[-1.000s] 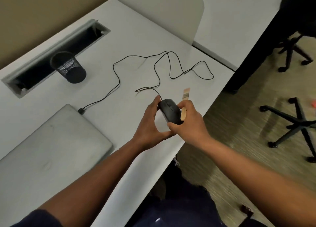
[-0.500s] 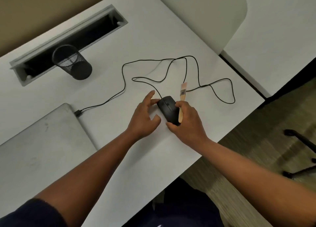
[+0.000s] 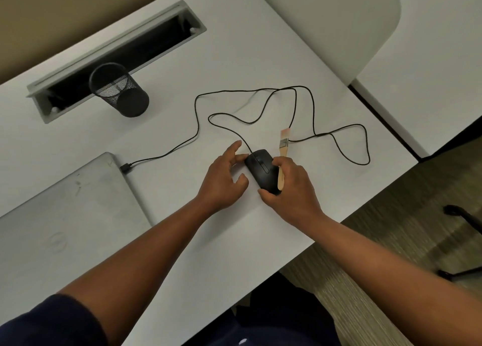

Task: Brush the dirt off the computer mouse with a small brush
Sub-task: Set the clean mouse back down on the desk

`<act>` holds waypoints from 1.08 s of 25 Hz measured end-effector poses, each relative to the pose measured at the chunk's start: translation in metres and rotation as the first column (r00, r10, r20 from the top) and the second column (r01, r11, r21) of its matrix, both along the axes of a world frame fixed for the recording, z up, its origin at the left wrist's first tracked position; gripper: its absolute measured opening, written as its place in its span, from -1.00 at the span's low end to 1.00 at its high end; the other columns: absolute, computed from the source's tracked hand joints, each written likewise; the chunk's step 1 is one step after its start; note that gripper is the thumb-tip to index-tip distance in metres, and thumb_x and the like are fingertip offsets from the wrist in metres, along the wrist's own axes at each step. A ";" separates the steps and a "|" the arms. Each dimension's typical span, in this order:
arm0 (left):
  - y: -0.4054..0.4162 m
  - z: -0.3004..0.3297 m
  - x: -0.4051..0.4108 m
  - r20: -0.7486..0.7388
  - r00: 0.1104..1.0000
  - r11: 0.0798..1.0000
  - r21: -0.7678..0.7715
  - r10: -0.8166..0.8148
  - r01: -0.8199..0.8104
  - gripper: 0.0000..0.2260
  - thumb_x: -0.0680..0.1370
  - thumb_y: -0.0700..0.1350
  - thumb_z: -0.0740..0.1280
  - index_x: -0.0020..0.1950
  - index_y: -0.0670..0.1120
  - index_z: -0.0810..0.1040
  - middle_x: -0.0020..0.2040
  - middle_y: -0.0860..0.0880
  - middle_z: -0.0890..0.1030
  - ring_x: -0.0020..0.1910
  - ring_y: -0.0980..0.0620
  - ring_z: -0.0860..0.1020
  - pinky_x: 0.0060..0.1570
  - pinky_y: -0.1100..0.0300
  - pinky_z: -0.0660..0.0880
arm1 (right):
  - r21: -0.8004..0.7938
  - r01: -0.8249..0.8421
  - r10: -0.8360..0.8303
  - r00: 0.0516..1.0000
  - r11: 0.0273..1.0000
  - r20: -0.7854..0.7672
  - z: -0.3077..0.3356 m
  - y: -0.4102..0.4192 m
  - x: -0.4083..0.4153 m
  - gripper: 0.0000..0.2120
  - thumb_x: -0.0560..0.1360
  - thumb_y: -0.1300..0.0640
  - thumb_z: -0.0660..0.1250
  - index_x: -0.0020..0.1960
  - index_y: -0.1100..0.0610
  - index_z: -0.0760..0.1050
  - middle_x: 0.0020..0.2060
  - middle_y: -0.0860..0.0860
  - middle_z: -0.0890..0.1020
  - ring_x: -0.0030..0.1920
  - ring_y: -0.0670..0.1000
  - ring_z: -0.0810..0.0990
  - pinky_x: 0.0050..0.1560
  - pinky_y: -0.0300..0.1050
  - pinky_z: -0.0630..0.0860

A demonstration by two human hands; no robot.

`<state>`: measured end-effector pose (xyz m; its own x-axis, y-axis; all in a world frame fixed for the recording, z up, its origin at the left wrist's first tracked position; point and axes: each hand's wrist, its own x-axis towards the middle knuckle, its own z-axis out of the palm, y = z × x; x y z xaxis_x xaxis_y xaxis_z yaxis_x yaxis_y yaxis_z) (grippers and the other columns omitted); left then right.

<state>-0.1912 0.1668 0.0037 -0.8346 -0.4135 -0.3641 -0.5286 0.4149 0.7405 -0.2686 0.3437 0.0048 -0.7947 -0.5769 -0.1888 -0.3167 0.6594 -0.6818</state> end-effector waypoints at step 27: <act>-0.155 0.062 0.065 -0.136 0.934 0.865 -0.353 0.331 -0.358 -0.40 0.60 -0.16 0.45 0.61 -0.10 0.35 0.57 -0.10 0.40 0.52 -0.11 0.40 0.51 -0.04 0.38 | -0.410 -0.302 0.345 0.938 0.860 0.031 0.104 -0.176 -0.038 -0.92 0.71 0.11 0.20 0.14 0.11 0.42 -0.15 0.09 0.64 -0.21 0.14 0.57 -0.19 0.06 0.52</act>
